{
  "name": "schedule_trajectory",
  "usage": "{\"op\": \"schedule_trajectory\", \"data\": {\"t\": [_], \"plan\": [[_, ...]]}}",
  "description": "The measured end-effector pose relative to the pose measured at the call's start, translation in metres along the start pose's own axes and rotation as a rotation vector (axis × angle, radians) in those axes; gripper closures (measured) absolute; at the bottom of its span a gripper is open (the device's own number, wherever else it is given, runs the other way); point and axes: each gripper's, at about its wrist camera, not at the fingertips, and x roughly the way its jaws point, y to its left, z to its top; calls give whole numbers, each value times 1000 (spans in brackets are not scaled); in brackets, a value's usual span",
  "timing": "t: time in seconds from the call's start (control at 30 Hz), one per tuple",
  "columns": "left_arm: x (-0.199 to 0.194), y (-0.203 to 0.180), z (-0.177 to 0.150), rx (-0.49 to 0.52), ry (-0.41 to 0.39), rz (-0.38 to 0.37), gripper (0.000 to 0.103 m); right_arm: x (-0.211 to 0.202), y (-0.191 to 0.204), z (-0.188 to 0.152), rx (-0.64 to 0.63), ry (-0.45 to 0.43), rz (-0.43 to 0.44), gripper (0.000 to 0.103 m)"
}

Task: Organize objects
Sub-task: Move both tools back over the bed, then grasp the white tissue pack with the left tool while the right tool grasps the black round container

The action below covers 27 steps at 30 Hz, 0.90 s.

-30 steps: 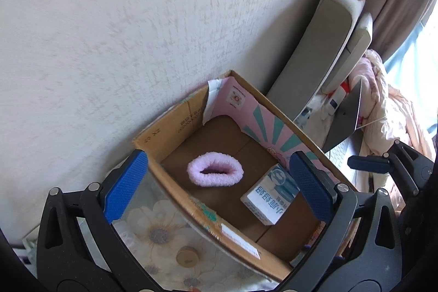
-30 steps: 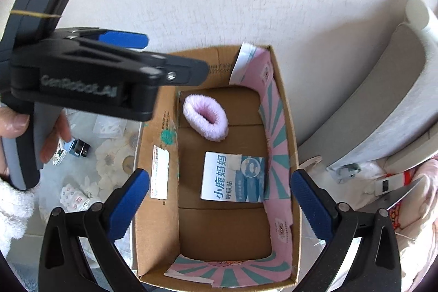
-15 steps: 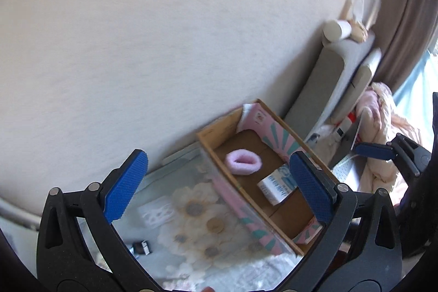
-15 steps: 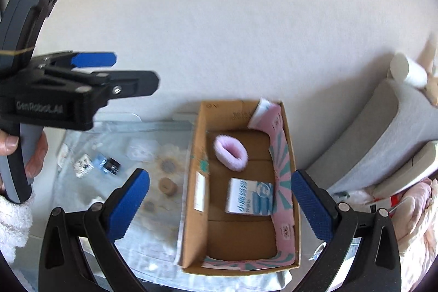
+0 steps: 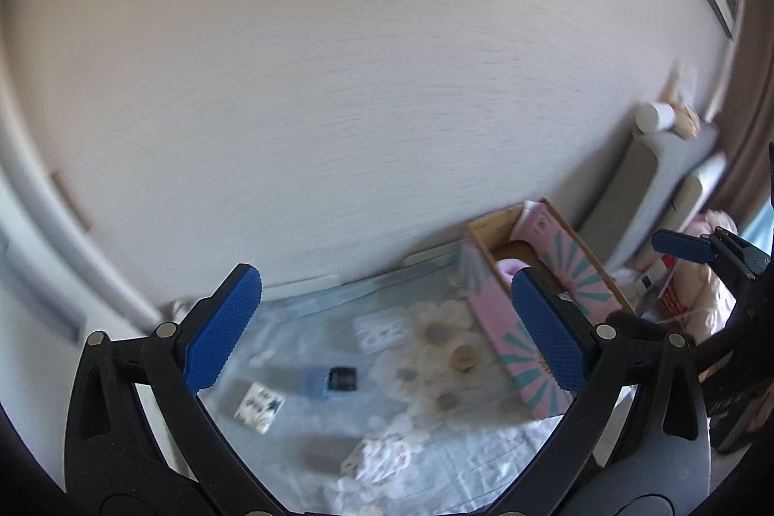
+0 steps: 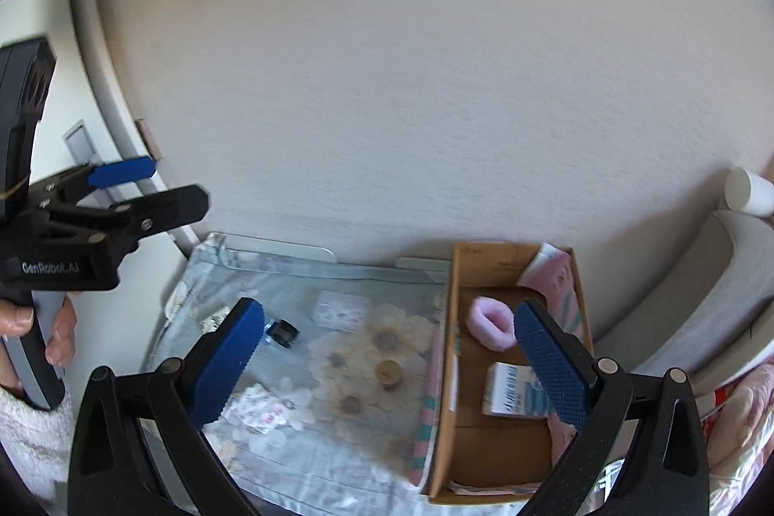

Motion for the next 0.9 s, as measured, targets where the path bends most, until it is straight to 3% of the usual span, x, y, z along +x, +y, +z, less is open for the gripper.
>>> {"op": "schedule_trajectory", "data": {"t": [0.23,0.43,0.67,0.9], "plan": [[-32,57,-44,-140,-15,101,0,2,30,1,-15,-36,43,0],[-36,89,-83,-221,2,144,0,27,51,-8,-37,-26,90,0],[-7,115,-123,-260,61,156,0,73,72,-19,-93,12,142,0],[46,133,-159,-261,120,139,0,128,84,-39,-158,53,185,1]]}}
